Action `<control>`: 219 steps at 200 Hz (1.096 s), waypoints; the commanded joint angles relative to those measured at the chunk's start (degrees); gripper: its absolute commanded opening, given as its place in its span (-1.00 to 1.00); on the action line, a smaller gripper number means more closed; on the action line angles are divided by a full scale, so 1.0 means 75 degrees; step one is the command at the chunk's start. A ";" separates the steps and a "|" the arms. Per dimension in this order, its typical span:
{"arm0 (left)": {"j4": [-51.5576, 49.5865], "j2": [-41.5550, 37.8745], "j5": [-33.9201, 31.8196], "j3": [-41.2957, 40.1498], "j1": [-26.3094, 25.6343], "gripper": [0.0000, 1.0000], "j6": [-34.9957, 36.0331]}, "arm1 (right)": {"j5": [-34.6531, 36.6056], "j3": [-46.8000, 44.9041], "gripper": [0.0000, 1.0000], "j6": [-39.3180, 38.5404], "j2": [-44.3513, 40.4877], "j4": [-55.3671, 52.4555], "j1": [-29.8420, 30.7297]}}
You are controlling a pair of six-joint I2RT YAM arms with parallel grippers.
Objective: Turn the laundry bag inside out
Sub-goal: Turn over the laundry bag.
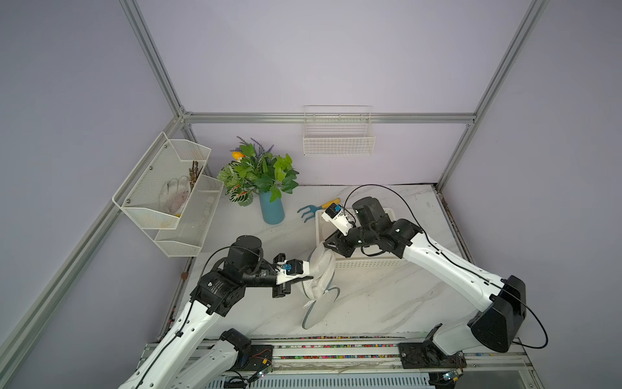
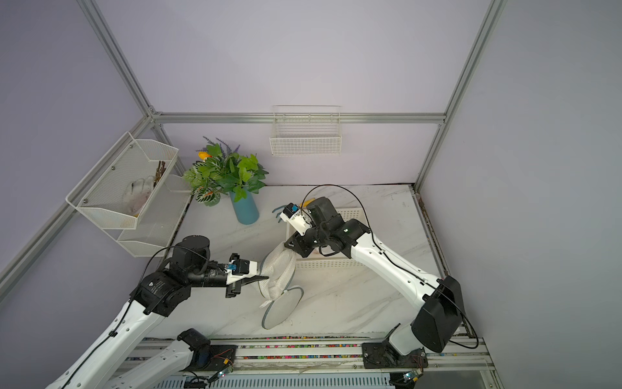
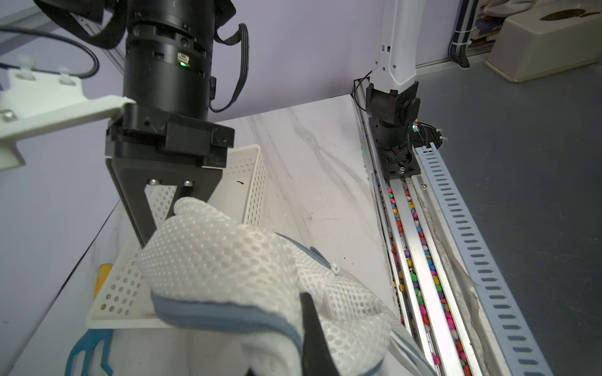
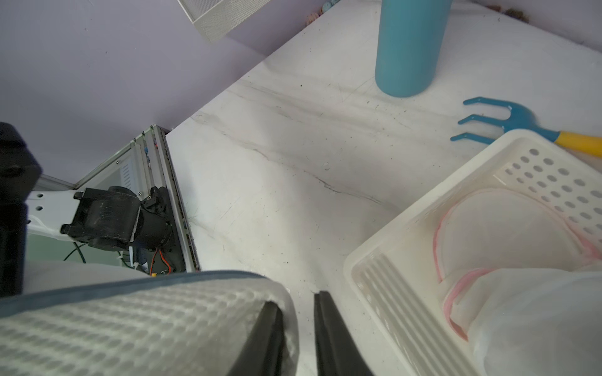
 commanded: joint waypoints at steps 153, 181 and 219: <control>0.6505 -0.1526 -0.0314 -0.3050 -0.0069 -1.00 -0.5252 | -0.0513 -0.2272 0.29 0.3632 -0.2836 0.2134 -0.0381; 0.7046 -0.1505 0.0071 -0.3221 -0.0069 -1.00 -0.5632 | -0.0378 -0.2228 0.29 0.3601 -0.2560 0.1669 -0.0379; 0.6612 -0.1445 -0.0457 -0.3163 -0.0068 -1.00 -0.5482 | -0.0229 -0.1769 0.43 0.3572 -0.2426 0.1102 -0.0479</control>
